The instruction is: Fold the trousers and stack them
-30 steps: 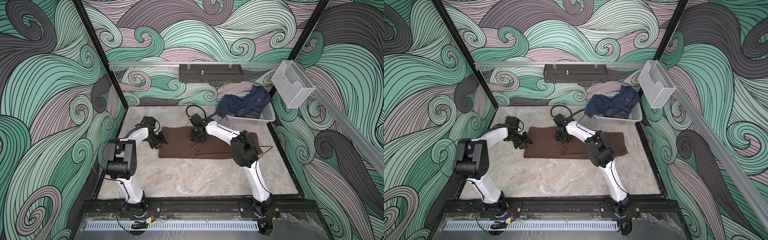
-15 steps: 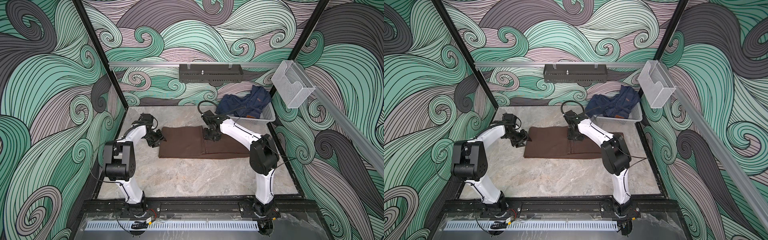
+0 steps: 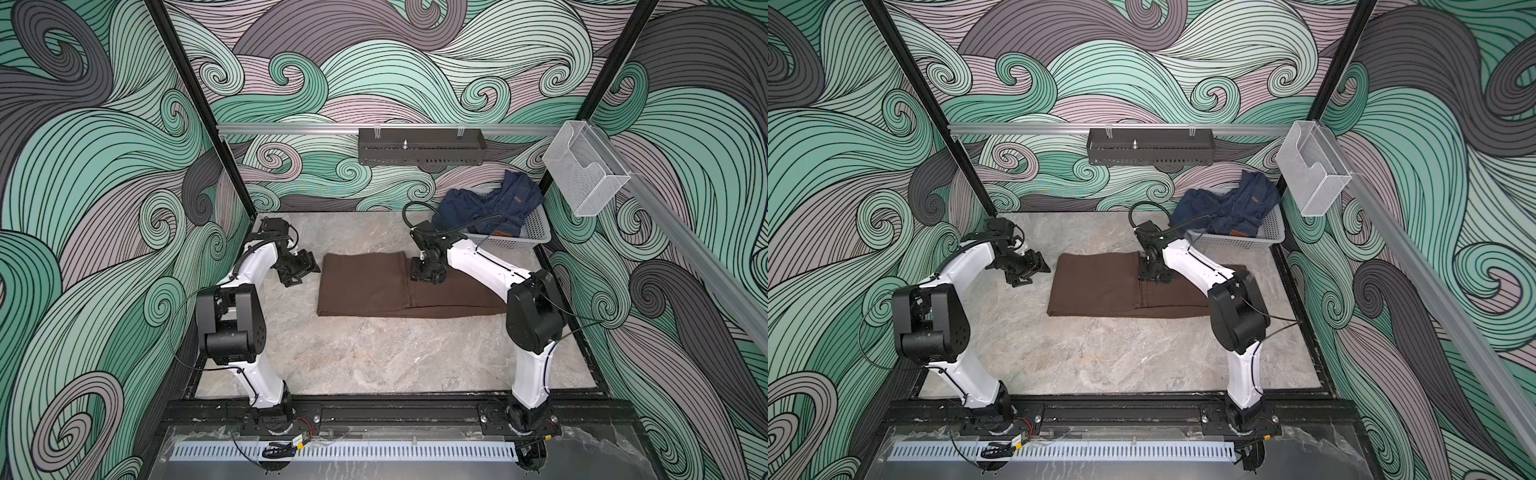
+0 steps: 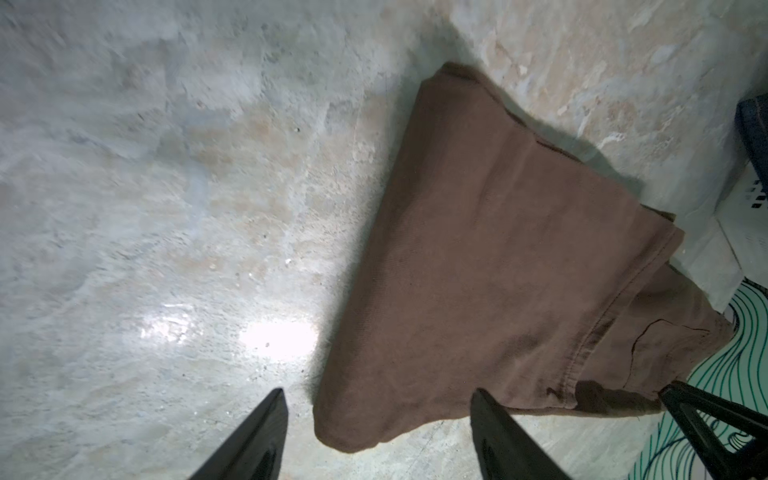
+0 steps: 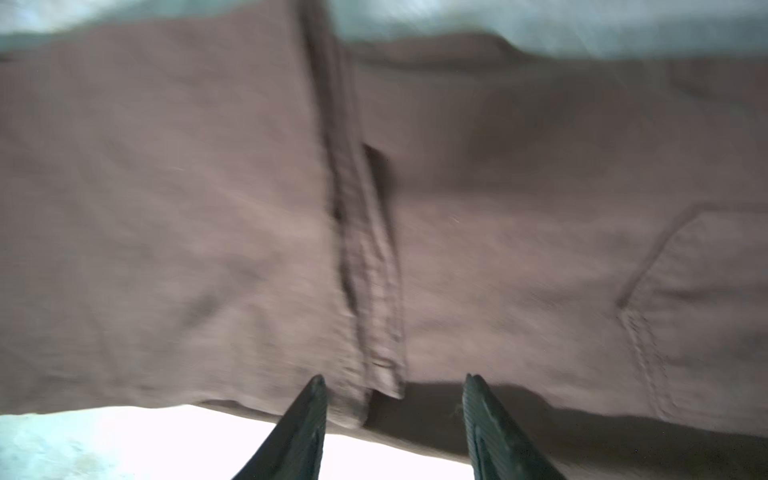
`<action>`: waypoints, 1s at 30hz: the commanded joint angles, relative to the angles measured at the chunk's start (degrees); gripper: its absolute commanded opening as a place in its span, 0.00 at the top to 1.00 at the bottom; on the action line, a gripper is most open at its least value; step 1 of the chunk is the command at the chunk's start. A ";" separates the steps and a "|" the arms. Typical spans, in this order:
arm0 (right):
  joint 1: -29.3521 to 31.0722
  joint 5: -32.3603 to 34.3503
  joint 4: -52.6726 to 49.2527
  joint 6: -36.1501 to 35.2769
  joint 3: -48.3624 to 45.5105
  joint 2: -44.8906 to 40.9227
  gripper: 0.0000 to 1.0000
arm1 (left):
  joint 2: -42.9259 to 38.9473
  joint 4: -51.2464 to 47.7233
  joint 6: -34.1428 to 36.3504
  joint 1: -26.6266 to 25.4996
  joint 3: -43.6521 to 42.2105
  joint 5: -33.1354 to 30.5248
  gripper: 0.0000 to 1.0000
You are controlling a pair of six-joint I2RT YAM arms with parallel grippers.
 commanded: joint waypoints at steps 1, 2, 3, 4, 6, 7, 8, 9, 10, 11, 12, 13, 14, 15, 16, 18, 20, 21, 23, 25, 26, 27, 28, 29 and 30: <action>-3.52 -1.43 2.50 -1.01 -5.00 -5.68 0.45 | 3.62 -3.43 4.65 0.61 2.42 -1.91 0.29; -4.48 -1.86 3.17 -1.04 -6.67 -6.82 0.45 | 4.35 -3.39 4.97 0.61 2.46 -1.69 0.29; -5.37 -2.01 3.87 -1.14 -8.63 -8.20 0.45 | 5.11 -2.92 5.39 0.60 2.39 -0.99 0.30; -6.24 -2.39 4.53 -1.28 -10.14 -9.45 0.45 | 5.66 -1.87 5.66 0.61 2.02 0.00 0.31; -7.93 -2.97 5.17 -1.49 -12.49 -11.48 0.45 | 6.81 -0.42 6.06 0.61 1.55 1.69 0.33; -8.79 -3.42 5.60 -1.56 -13.56 -12.38 0.45 | 7.51 0.32 6.24 0.59 1.40 2.88 0.34; -9.41 -3.79 5.89 -1.56 -14.36 -13.08 0.45 | 8.21 0.66 6.29 0.55 1.40 4.01 0.35; -10.10 -4.17 6.18 -1.46 -15.18 -13.79 0.45 | 8.98 1.08 6.40 0.52 1.28 5.41 0.36; -10.84 -4.67 6.55 -1.39 -15.90 -14.32 0.45 | 9.75 1.49 6.47 0.36 1.18 6.85 0.36; -11.32 -5.31 6.89 -1.41 -16.56 -14.74 0.45 | 10.45 1.79 6.45 0.22 1.22 8.07 0.36; -11.91 -5.80 7.35 -1.36 -17.28 -14.99 0.45 | 11.23 1.89 6.40 0.02 1.18 8.88 0.36; -12.50 -6.55 7.70 -1.25 -17.97 -15.22 0.45 | 11.99 1.90 6.43 -0.26 1.21 9.30 0.36; -12.90 -6.97 8.02 -1.16 -18.49 -15.36 0.45 | 12.69 1.95 6.41 -0.52 1.13 9.39 0.36; -13.47 -7.48 8.36 -0.98 -19.14 -15.60 0.45 | 13.57 1.98 6.43 -0.86 1.17 9.40 0.35; -13.88 -7.76 8.73 -0.97 -19.58 -15.70 0.45 | 14.31 1.92 6.24 -1.07 1.19 9.40 0.34; -14.63 -8.23 9.18 -0.73 -20.48 -16.17 0.45 | 16.21 1.53 5.96 -1.46 1.49 9.32 0.33; -15.37 -8.71 9.94 -0.52 -21.28 -16.49 0.45 | 17.69 1.55 5.82 -1.83 1.72 9.29 0.33; -15.67 -8.74 10.11 -0.53 -21.64 -16.68 0.45 | 18.09 1.51 5.87 -2.08 1.75 9.32 0.34; -16.16 -8.92 10.35 -0.50 -22.06 -16.94 0.45 | 18.66 1.40 5.84 -2.51 1.75 9.32 0.38; -16.88 -9.20 10.54 -0.43 -22.50 -17.10 0.45 | 18.59 1.30 5.91 -2.81 1.78 9.47 0.44; -17.14 -9.38 10.77 -0.36 -22.70 -17.25 0.45 | 18.56 1.14 6.01 -2.94 1.80 9.64 0.47; -17.38 -9.50 10.98 -0.21 -22.96 -17.37 0.45 | 18.49 0.88 6.16 -2.99 1.86 10.00 0.50; -17.64 -9.70 11.28 0.01 -23.19 -17.46 0.45 | 18.40 0.65 6.32 -3.06 1.98 10.31 0.53; -17.84 -9.75 11.60 0.19 -23.41 -17.58 0.45 | 18.32 0.42 6.40 -3.10 1.96 10.84 0.56; -18.07 -9.88 11.82 0.29 -23.58 -17.71 0.45 | 18.18 0.31 6.58 -3.08 1.90 11.46 0.60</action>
